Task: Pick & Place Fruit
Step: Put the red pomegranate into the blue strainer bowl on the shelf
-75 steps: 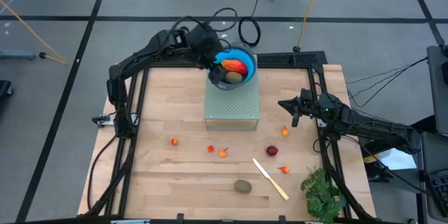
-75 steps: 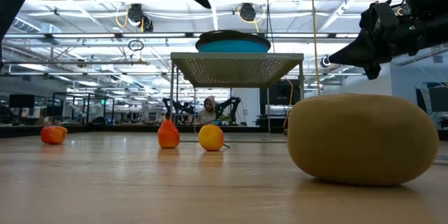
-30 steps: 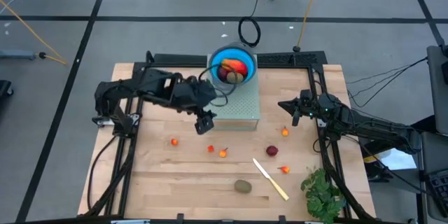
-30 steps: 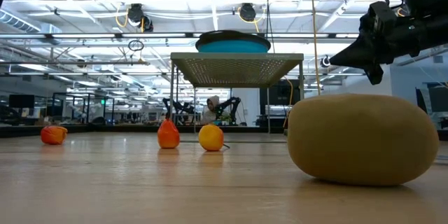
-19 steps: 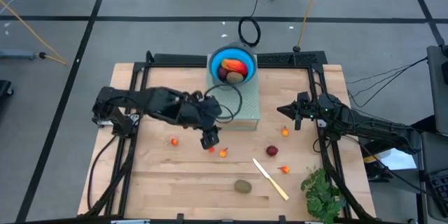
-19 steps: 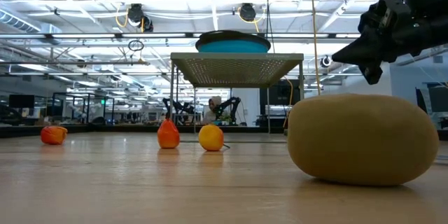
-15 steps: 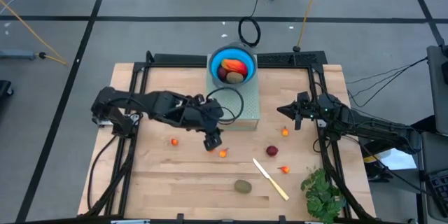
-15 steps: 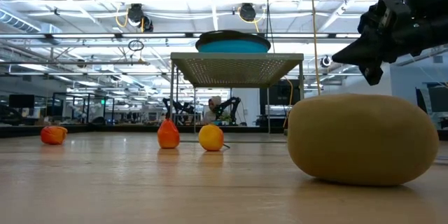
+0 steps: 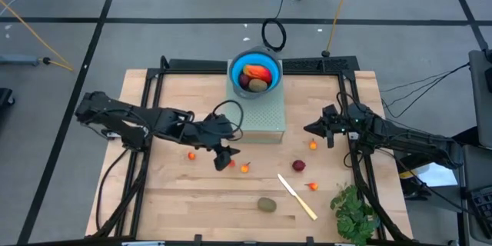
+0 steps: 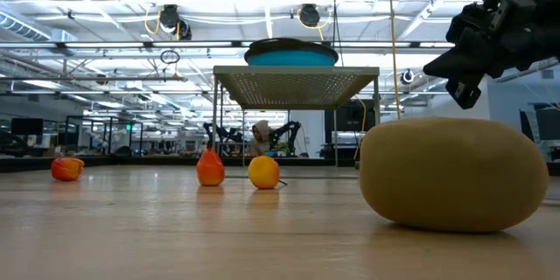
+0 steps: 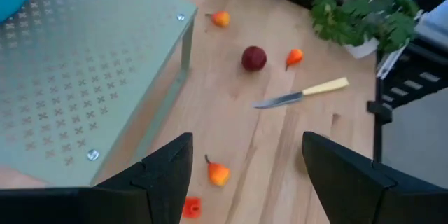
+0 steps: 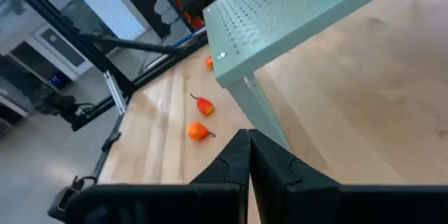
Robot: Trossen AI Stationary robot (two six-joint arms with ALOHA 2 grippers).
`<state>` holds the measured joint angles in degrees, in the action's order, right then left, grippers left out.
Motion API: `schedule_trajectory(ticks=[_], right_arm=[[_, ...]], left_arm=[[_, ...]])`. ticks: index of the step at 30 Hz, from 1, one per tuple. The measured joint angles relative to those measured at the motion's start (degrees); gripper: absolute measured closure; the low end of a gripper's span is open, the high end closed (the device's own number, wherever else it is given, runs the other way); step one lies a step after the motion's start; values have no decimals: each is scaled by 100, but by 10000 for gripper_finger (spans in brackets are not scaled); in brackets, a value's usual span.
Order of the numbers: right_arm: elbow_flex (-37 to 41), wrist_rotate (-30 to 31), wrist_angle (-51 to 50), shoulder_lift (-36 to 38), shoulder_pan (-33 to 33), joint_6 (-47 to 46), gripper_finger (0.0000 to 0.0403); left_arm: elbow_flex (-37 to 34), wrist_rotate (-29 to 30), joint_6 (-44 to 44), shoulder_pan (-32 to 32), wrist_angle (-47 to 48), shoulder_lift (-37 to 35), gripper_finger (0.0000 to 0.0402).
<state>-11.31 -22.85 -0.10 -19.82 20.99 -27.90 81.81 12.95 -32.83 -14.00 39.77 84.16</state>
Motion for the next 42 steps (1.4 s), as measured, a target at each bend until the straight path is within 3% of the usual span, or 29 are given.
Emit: schedule_trajectory(ticks=[7,12,18,30,37,42], right_arm=[[2,-6,75,-210,-7,-72,403],[0,-343,373,-295,-23,147,403],[0,-373,729,-323,-297,36,403],[-234,845,870,-444,-1586,-278,403],[-923,1598,721,-900,-2388,-10,403],[-1644,1885,22,-1517,-2867,208,403]], left_arm=[[-1259,-48,146,-13,-843,-763,133],[-2200,-84,234,-70,-1466,-1344,133],[-3506,-110,318,-193,-2722,-2162,133],[-5618,-103,389,-402,-4256,-3760,133],[-6466,-175,581,-404,-4979,-4448,133],[-6840,-399,716,-404,-5134,-4848,133]])
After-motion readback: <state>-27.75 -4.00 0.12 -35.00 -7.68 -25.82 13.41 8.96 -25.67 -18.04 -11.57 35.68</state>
